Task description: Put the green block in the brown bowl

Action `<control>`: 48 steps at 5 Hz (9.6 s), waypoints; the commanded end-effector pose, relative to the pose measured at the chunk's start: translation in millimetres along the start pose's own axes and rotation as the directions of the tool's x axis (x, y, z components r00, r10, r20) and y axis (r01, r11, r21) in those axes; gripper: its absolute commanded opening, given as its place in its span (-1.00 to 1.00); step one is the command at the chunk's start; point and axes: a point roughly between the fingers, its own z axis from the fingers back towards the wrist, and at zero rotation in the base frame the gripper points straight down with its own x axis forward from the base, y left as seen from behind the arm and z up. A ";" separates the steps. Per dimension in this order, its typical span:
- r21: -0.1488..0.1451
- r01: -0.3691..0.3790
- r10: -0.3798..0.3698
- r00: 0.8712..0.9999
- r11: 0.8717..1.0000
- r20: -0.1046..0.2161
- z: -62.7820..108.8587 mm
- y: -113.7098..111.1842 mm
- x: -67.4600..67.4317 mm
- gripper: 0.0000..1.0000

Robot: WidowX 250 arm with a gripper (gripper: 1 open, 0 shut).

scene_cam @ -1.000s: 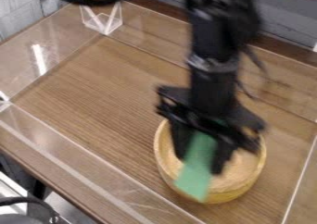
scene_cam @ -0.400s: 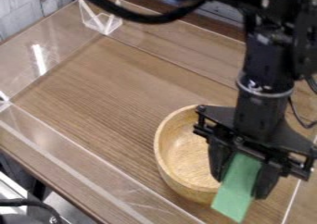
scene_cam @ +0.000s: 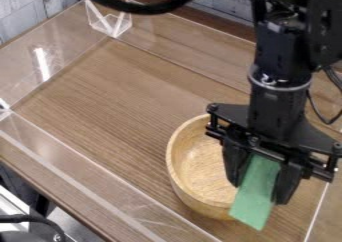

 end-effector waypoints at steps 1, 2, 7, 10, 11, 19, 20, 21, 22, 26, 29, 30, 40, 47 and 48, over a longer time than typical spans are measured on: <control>-0.040 0.002 0.001 0.998 0.999 0.066 11.7 -1.7 4.4 -1.00; -0.045 0.004 -0.001 0.997 0.999 0.074 9.3 -0.5 3.5 -1.00; -0.055 -0.030 0.035 0.995 0.998 0.091 13.7 22.4 14.6 -1.00; -0.058 -0.031 0.037 0.995 0.998 0.097 18.5 24.7 18.3 -1.00; -0.059 -0.030 0.036 0.994 0.998 0.100 20.4 24.7 19.3 -1.00; -0.028 0.013 -0.007 0.976 1.000 0.217 88.0 53.5 78.9 -1.00; -0.026 0.040 -0.034 0.975 0.999 0.220 81.7 53.2 77.0 -1.00; -0.023 0.056 -0.049 0.973 0.998 0.227 80.8 51.7 74.1 -1.00; -0.019 0.069 -0.062 0.970 0.997 0.235 79.1 49.4 72.0 -1.00; -0.004 0.091 -0.087 0.969 0.996 0.233 44.9 15.5 8.8 -1.00; -0.011 0.074 -0.069 0.968 0.997 0.239 7.6 15.6 7.2 -1.00; -0.021 0.064 -0.057 0.972 0.998 0.229 5.2 17.7 4.6 -1.00; -0.095 -0.007 0.021 0.990 0.995 0.139 6.2 37.4 0.9 -1.00; -0.116 -0.002 0.015 0.993 0.993 0.117 5.8 40.9 2.9 -1.00; -0.118 -0.001 0.015 0.993 0.993 0.116 5.2 41.8 3.0 -1.00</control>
